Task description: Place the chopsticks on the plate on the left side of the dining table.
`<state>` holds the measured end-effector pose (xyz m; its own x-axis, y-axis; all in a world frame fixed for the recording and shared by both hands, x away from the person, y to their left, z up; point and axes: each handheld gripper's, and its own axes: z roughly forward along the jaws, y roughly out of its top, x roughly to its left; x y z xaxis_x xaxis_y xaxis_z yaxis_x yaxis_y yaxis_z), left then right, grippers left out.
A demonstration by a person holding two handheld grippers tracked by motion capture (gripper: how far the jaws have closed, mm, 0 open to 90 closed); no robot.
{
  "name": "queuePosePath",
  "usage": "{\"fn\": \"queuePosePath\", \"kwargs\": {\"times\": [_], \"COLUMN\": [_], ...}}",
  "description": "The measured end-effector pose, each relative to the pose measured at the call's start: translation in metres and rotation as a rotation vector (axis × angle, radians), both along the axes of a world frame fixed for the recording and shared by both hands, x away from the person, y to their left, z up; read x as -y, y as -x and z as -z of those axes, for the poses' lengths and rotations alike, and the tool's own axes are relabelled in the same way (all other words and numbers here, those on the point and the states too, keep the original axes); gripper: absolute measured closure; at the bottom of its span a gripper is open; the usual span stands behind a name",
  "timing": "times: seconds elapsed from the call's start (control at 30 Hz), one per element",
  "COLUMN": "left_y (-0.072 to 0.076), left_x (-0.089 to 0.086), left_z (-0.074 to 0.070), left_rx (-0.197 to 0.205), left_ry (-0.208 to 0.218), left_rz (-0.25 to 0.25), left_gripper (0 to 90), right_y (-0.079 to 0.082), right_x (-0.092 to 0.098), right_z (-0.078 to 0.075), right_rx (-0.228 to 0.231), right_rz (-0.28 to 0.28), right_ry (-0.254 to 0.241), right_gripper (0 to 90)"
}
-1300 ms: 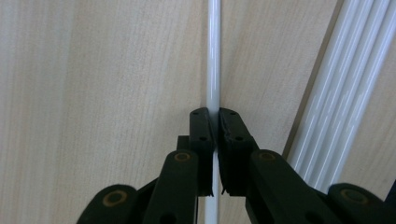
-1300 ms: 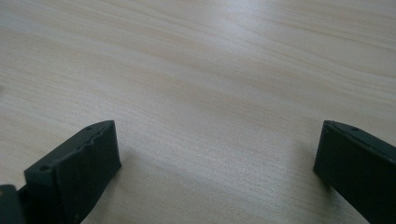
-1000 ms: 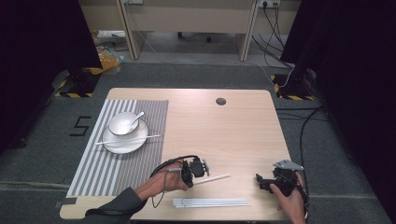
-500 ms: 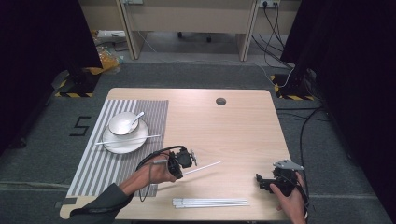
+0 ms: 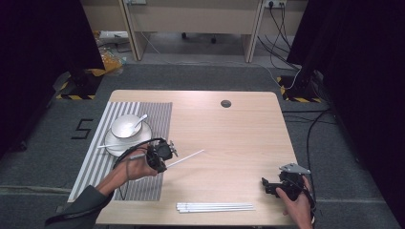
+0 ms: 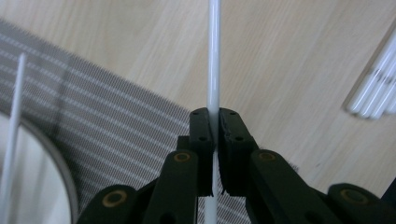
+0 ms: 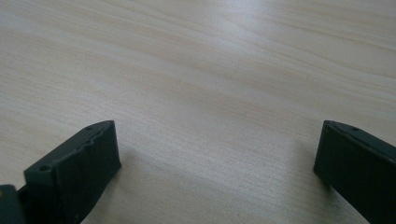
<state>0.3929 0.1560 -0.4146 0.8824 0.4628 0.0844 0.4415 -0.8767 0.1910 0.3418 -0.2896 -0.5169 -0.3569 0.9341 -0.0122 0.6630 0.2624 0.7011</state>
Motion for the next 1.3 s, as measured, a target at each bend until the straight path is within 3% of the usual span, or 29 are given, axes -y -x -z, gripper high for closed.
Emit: {"fn": "queuePosePath", "kwargs": {"times": [0.3, 0.53, 1.03, 1.3], "left_y": [-0.009, -0.014, -0.025, -0.035], "left_x": [-0.037, -0.056, -0.084, -0.096], "left_z": [-0.001, 0.001, 0.013, 0.015], "left_rx": [0.021, 0.036, 0.061, 0.092], "left_ry": [0.001, -0.018, -0.070, -0.108], "left_rz": [-0.077, -0.117, -0.160, -0.154], "left_gripper": [84.4, 84.4, 84.4, 84.4], "right_y": [0.000, 0.000, 0.000, 0.000], "right_x": [0.000, 0.000, -0.001, -0.001], "right_z": [0.000, 0.000, 0.000, 0.000], "right_rx": [0.000, 0.000, -0.002, -0.002], "right_rz": [0.001, 0.001, 0.006, 0.007], "right_ry": [0.000, 0.000, -0.001, 0.000], "right_gripper": [0.3, 0.3, 0.3, 0.3]}}
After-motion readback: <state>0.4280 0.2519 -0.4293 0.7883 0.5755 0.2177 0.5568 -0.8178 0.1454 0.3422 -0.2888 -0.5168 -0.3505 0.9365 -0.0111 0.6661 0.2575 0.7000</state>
